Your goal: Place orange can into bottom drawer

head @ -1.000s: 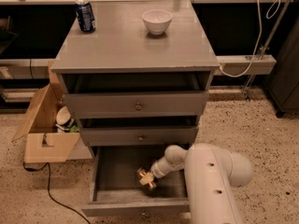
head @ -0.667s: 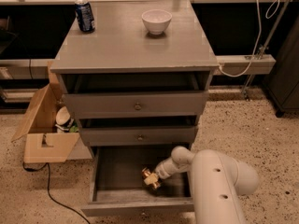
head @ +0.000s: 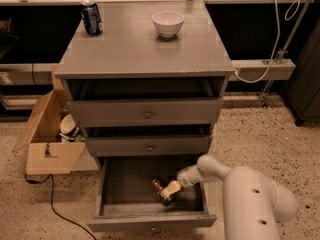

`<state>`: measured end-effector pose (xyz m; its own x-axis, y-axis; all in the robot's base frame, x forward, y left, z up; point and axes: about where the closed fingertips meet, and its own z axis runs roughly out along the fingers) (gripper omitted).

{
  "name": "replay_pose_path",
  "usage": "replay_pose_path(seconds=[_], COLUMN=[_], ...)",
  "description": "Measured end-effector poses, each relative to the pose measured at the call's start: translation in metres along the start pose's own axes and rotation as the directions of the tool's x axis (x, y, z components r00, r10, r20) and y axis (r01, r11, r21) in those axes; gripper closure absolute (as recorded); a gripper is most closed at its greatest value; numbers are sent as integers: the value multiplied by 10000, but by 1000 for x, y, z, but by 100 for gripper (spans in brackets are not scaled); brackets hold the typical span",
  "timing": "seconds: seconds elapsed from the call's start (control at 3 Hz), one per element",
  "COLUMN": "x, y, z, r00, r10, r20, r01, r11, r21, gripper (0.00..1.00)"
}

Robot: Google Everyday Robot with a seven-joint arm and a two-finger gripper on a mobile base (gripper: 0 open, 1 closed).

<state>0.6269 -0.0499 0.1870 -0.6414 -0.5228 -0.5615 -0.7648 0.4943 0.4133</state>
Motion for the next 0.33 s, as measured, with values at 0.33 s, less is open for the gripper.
replay_pose_path(seconds=[0.33], x=[-6], y=[4], z=[-45], r00=[9973], r10=[-441], r20=[590], r01=[412], r11=[9979], r21=[504], gripper=[0])
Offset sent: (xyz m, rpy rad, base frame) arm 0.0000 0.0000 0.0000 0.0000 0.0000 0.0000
